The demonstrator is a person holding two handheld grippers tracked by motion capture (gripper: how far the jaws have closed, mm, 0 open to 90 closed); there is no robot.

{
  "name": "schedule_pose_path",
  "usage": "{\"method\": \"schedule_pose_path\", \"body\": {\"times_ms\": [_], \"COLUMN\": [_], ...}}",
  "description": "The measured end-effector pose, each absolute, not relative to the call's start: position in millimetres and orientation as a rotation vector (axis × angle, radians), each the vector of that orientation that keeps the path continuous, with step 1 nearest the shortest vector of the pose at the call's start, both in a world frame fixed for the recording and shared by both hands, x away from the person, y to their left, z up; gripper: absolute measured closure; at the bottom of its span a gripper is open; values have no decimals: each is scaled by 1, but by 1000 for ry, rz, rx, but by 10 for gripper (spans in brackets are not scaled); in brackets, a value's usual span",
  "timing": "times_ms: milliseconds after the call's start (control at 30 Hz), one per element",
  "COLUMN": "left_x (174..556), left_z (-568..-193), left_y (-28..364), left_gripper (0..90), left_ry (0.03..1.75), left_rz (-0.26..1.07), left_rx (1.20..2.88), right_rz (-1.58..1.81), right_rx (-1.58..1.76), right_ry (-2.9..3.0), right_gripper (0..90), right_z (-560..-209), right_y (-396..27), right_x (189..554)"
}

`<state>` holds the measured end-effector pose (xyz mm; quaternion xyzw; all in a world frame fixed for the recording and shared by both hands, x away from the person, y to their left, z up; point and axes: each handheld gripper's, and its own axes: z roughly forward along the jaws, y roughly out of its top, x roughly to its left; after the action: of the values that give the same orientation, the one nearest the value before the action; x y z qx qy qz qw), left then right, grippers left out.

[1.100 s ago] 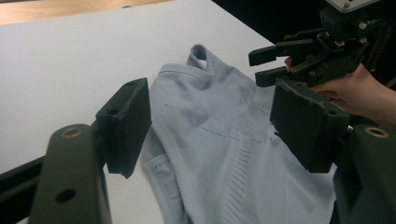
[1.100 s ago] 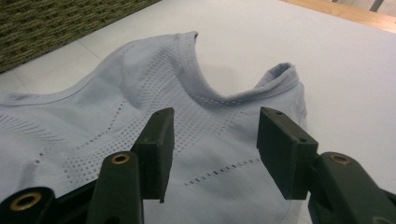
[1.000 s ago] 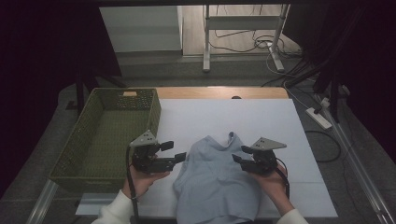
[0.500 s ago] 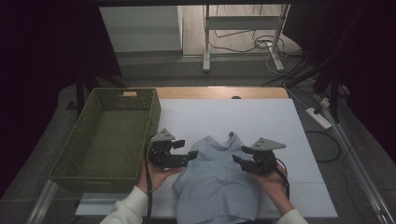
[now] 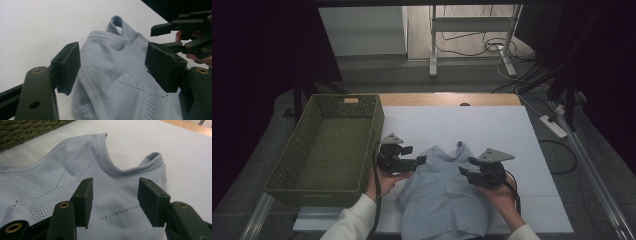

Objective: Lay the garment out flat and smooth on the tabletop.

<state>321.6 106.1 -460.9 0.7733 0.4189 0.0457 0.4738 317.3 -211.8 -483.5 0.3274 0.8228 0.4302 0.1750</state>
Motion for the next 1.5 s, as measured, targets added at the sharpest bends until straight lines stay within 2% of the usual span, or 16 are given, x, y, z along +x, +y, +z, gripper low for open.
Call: {"method": "schedule_pose_path", "body": {"times_ms": [500,700,800,967,1033,1100,1267,1333,1400,1500], "left_x": [326,327,328,328,327,328,329,330,330,330], "left_z": [-463,-465,-466,-467,-467,-467,-470,-471,-471,-472], "left_y": [109,110,110,110,111,111,111,111,110,110], "left_gripper": [288,288,287,286,287,287,286,286,286,286], "left_ry": [1024,1029,1032,1033,1032,1031,1036,1036,1034,1031], "left_rz": [120,125,117,112,112,109,91,86,82,75], "left_rx": [1896,1899,1902,1899,1899,1897,1895,1896,1899,1891], "right_rz": [1183,1078,1001,960,957,972,1011,1032,1056,1084], "right_rx": [784,793,800,724,668,649,650,687,703,741], "right_ry": [2453,2521,2558,2623,2617,2625,2641,2609,2581,2548], "right_gripper": [445,456,549,826,893,894,873,698,635,482], "right_z": [-488,-503,-509,-516,-514,-511,-509,-509,-508,-508], "right_y": [-155,-147,-146,-142,-140,-139,-141,-143,-145,-144], "right_x": [329,340,342,338,332,327,323,326,331,337]}}
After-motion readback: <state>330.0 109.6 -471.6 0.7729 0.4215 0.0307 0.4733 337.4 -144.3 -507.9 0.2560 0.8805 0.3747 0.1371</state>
